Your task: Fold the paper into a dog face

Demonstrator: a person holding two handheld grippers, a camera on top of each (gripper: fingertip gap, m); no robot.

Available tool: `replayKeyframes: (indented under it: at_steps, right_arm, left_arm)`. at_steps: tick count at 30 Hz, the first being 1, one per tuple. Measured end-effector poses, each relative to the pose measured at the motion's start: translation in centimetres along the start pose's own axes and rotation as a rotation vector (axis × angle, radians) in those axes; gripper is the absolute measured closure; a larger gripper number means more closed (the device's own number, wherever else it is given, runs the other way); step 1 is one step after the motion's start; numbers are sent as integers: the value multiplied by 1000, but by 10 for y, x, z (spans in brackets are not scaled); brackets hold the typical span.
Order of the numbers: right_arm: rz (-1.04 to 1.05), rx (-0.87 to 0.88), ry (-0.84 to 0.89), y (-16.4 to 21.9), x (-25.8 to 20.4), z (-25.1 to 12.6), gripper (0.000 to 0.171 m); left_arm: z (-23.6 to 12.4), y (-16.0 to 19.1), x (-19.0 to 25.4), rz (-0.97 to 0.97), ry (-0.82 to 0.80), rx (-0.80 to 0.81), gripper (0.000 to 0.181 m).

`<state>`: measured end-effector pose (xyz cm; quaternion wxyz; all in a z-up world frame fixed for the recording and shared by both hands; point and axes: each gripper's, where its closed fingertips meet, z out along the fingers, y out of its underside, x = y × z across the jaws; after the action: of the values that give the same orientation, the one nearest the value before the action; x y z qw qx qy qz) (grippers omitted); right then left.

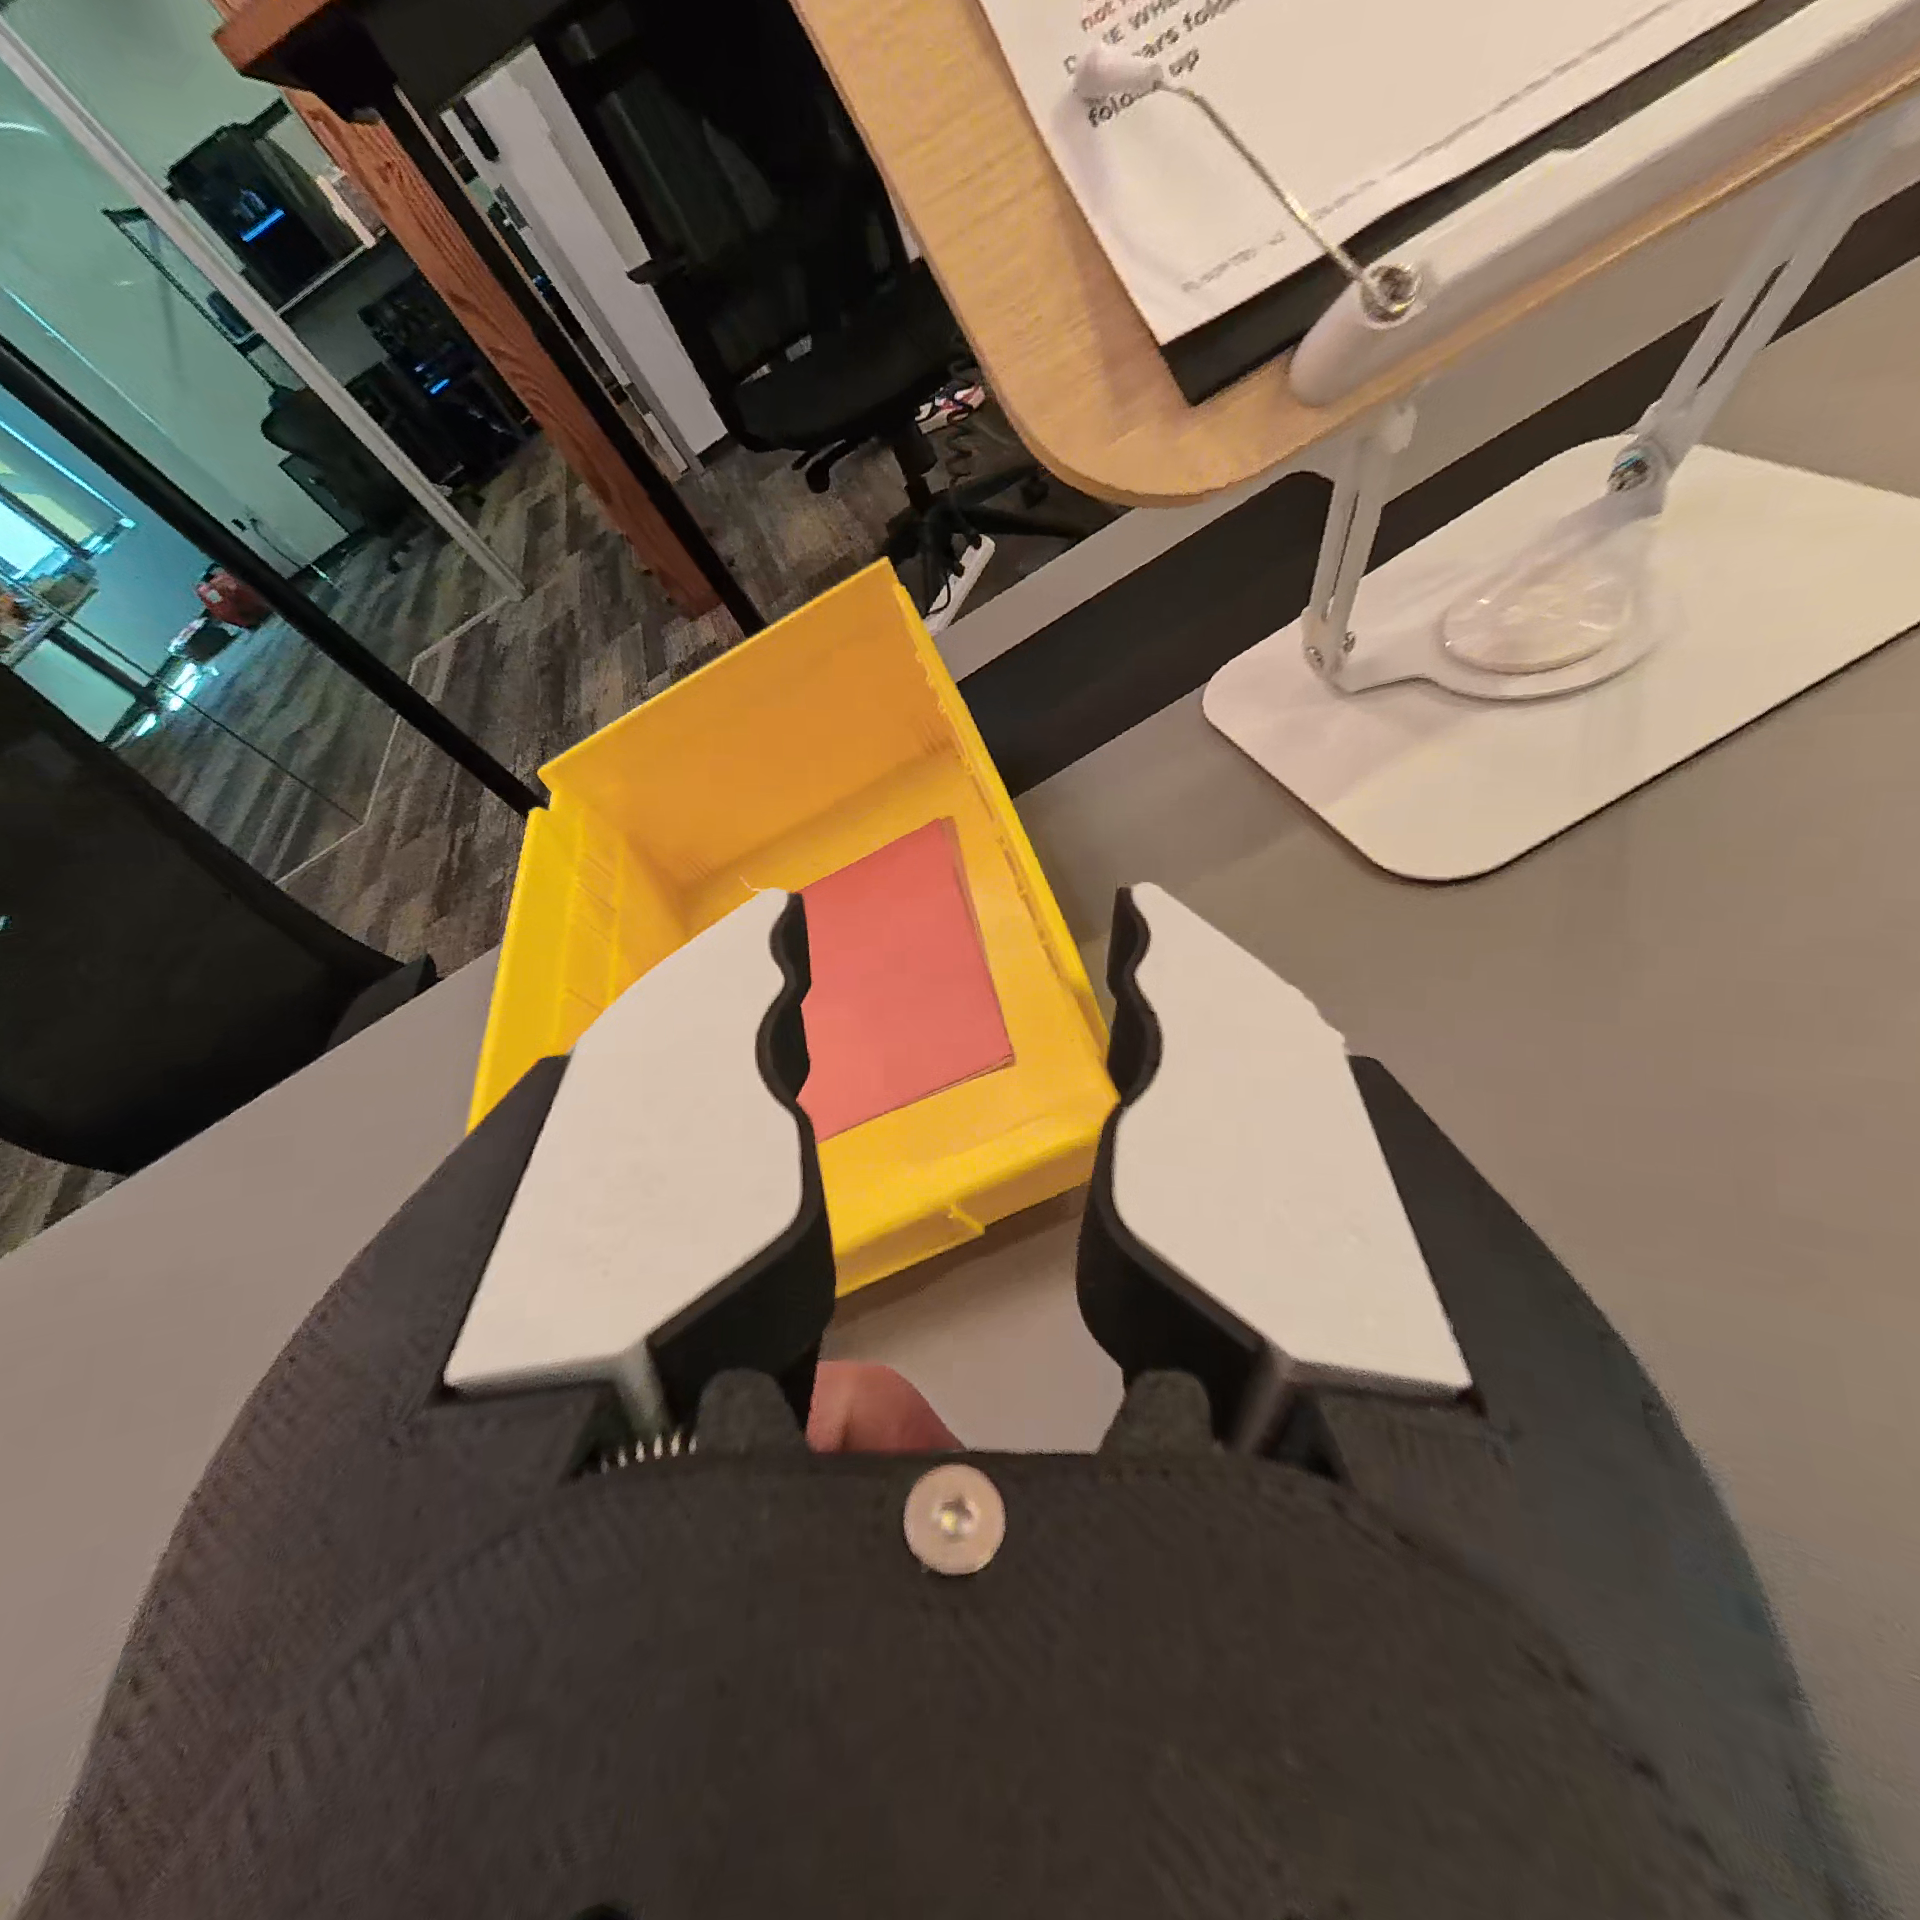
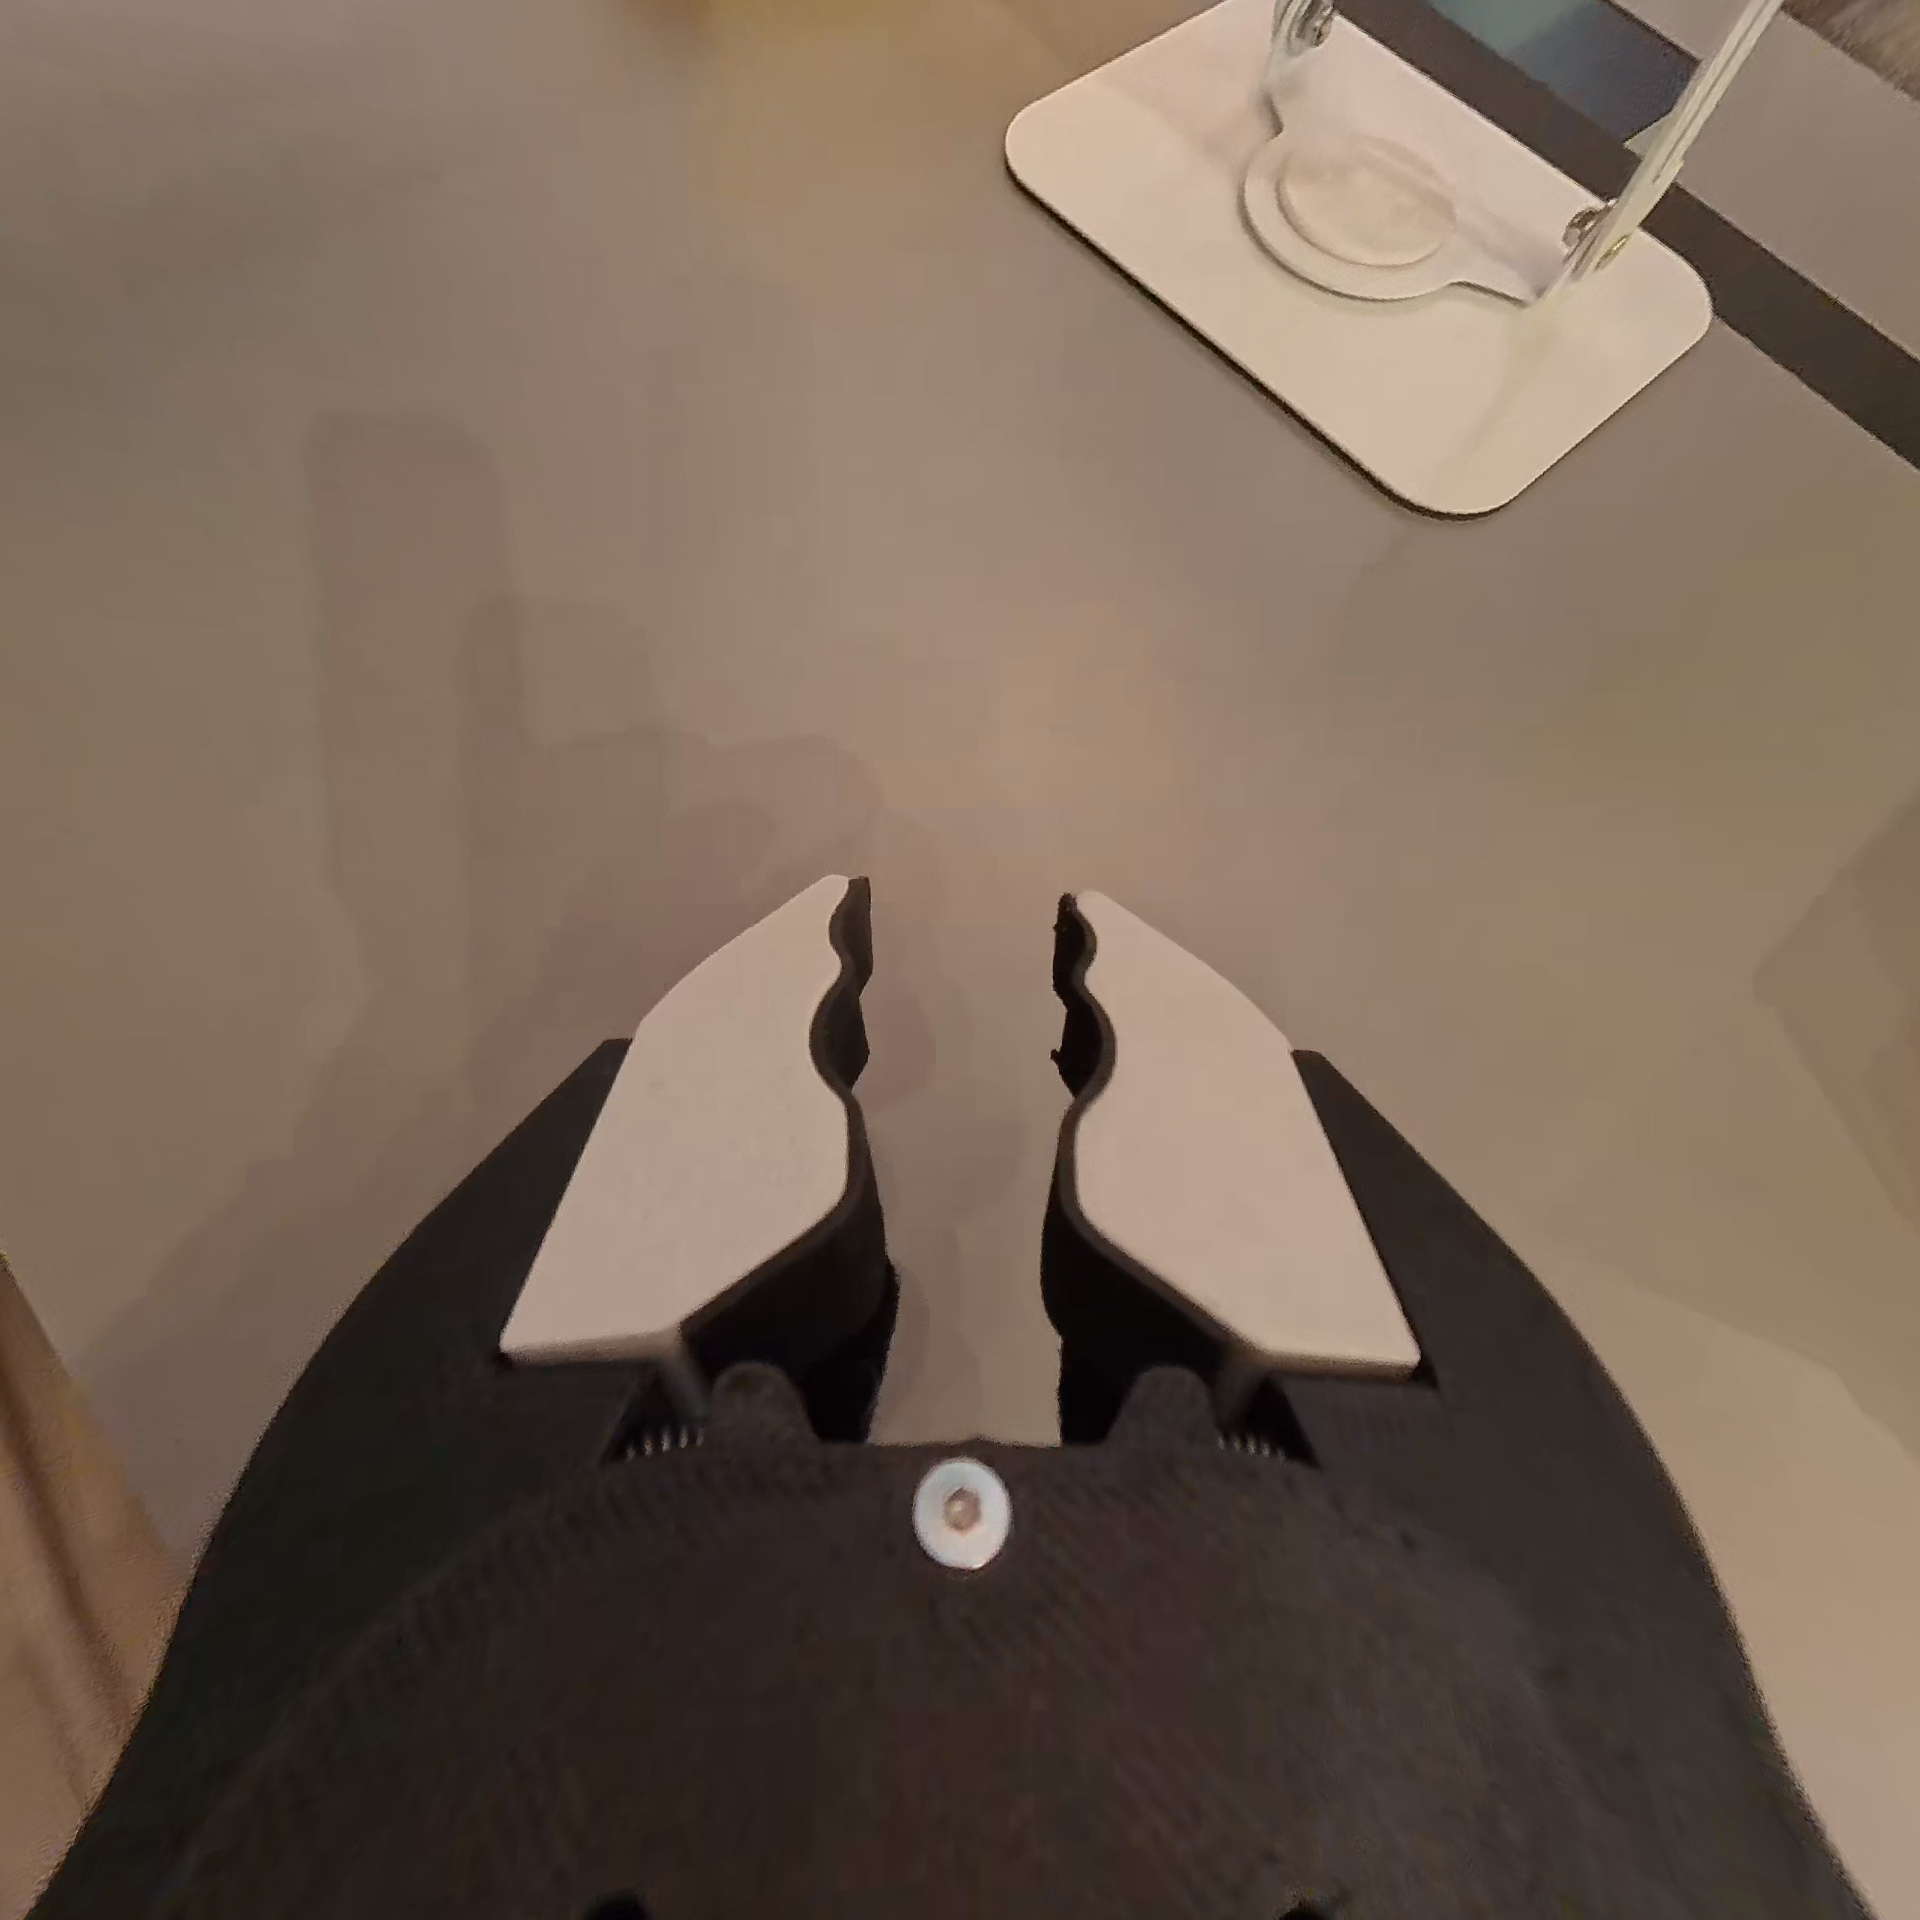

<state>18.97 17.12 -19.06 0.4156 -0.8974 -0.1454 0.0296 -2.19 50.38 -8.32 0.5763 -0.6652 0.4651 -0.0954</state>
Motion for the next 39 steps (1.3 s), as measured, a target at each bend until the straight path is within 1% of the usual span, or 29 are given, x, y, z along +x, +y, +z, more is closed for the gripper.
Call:
replayKeyframes:
  at_steps: [8,11,14,22,30,36,39]
  right_arm:
    - [-19,-36,-9,6,3,8,138]
    - [-28,-58,-13,10,3,11,138]
    - [-23,-72,-25,12,2,15,138]
    - [-7,-104,-55,21,3,23,138]
    - [1,-122,-66,26,6,27,138]
    - [-4,-127,-78,24,4,30,137]
    - [-7,-128,-86,23,2,33,137]
  left_arm:
    - [31,16,-19,17,-23,-71,124]
    - [42,23,-31,55,-67,-106,123]
    - [52,31,-40,39,-78,-131,123]
    - [70,45,-51,11,-65,-172,122]
    - [89,54,-59,28,-65,-221,121]
    - [107,60,-65,70,-50,-282,120]
    - [117,69,-67,96,-33,-342,120]
